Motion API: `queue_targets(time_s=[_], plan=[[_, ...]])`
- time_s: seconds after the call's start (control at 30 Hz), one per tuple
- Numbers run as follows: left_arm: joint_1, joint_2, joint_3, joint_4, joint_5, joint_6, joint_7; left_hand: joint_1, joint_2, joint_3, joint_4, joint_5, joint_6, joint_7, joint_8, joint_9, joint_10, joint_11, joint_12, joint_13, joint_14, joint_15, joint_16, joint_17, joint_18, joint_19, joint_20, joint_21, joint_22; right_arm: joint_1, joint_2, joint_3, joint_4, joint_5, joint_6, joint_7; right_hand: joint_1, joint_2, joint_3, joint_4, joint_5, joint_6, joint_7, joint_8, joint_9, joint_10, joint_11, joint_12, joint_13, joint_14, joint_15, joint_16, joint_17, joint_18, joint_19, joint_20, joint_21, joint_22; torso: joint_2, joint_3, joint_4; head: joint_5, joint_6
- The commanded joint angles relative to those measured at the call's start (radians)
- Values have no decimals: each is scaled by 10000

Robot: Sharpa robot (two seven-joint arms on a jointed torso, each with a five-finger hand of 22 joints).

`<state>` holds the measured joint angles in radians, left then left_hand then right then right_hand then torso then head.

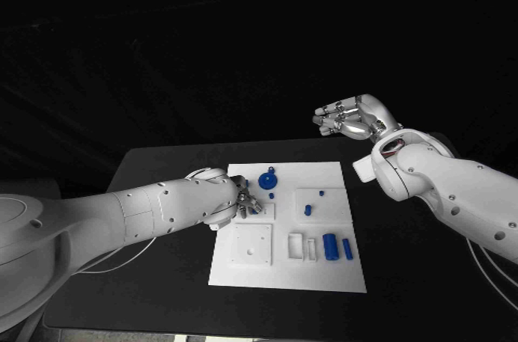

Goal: Assemble the parts on the task board

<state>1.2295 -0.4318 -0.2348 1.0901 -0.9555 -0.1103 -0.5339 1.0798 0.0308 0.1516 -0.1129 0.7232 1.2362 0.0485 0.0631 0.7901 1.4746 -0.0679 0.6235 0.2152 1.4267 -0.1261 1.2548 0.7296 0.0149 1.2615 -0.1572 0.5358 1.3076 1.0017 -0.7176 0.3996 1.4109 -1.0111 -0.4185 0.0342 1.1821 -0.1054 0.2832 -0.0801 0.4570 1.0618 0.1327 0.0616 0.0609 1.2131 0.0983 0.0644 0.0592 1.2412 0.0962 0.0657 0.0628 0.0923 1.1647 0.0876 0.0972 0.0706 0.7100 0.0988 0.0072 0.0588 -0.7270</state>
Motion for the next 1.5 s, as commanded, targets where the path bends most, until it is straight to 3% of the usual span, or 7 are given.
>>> queue_targets(time_s=[0.03, 0.27, 0.53, 0.73, 1.27, 1.4, 1.5], plan=[[-86, 71, -49, 4, 176, 573, -104, -29, 58, 1227, -1218, -83, 842, -748, 45, 73, 414, -168, 80, 27, 38, -107, 60, 25, 110, -30, 69, -24, 176, -11, 2, 3, 14, -83, 170, 27, -85, 30, 33, -34, 0, 69, 1, 3, 12, -46, 8, -66, -14, -63, -26, -37, -12, 185, -86, 12, 52, -9, 7, -11, 9, -6, 4], [-85, 121, -49, -65, 182, 572, -92, -51, 115, 1167, -1067, -383, 929, -772, 52, 199, 413, -137, 165, 102, 35, -108, 110, 36, 99, -25, 79, -43, 175, -19, -7, 3, 22, -86, 180, 22, -85, 30, 33, -34, 0, 69, 1, 3, 12, -46, 8, -66, -14, -63, -26, -37, -12, 185, -86, 12, 52, -9, 12, -12, 8, -21, 14], [-85, 164, -49, -160, 163, 538, -53, 50, 171, 852, -648, -1610, 964, -814, 38, 351, 411, -128, 218, 175, 30, -108, 150, -1, 56, -9, 86, -119, 165, -28, -16, 3, 36, -87, 202, 12, -94, 32, 34, -36, -1, 66, 0, 2, 12, -48, 7, -65, -14, -67, -25, -38, -12, 185, -92, 13, 50, -10, 7, -13, 10, -43, 14], [-85, 174, -49, -199, 148, 446, -14, 152, -178, 266, -82, -2419, 954, -868, 28, 244, 412, -146, 161, 188, 10, -128, 105, -123, 9, 21, 68, -217, 156, -34, -20, 4, 33, -87, 208, 6, -104, 21, 14, -37, 5, 46, 9, 1, 11, -67, 15, -66, -14, -84, -17, -39, -13, 182, -104, 20, 44, -11, 11, -16, 12, -59, 26], [-85, 136, -49, -224, 95, 346, 35, 515, -640, -128, 520, -2727, 971, -891, 30, -38, 412, -151, 96, 158, -5, -132, 39, -275, -7, 65, 71, -372, 171, -59, -29, 4, 26, -87, 217, -8, -100, 23, -24, -41, 2, 17, 19, 2, 12, -96, 25, -66, -14, -111, -5, -38, -13, 182, -130, 33, 32, -12, 14, -21, 17, -66, 27], [-85, 108, -49, -214, 88, 332, 68, 360, -837, -379, 849, -3663, 1052, -915, 36, -44, 412, -159, 104, 160, -4, -139, 40, -273, -18, 71, 62, -390, 170, -70, -30, 4, 24, -87, 195, -7, -91, 26, -45, -44, 6, 1, 22, 1, 11, -110, 31, -66, -14, -125, 1, -38, -13, 183, -142, 39, 26, -12, 17, -23, 11, -67, 36], [-85, 69, -48, -193, 99, 336, 117, 280, -1468, -419, 1786, -5620, 1231, -900, 43, -1, 411, -154, 113, 164, -9, -134, 27, -291, -40, 75, 53, -413, 167, -79, -33, 4, 17, -87, 174, -6, -88, 19, -66, -47, 14, -14, 29, 1, 11, -129, 36, -66, -14, -140, 9, -39, -13, 182, -154, 45, 21, -13, 18, -25, 11, -69, 44]])
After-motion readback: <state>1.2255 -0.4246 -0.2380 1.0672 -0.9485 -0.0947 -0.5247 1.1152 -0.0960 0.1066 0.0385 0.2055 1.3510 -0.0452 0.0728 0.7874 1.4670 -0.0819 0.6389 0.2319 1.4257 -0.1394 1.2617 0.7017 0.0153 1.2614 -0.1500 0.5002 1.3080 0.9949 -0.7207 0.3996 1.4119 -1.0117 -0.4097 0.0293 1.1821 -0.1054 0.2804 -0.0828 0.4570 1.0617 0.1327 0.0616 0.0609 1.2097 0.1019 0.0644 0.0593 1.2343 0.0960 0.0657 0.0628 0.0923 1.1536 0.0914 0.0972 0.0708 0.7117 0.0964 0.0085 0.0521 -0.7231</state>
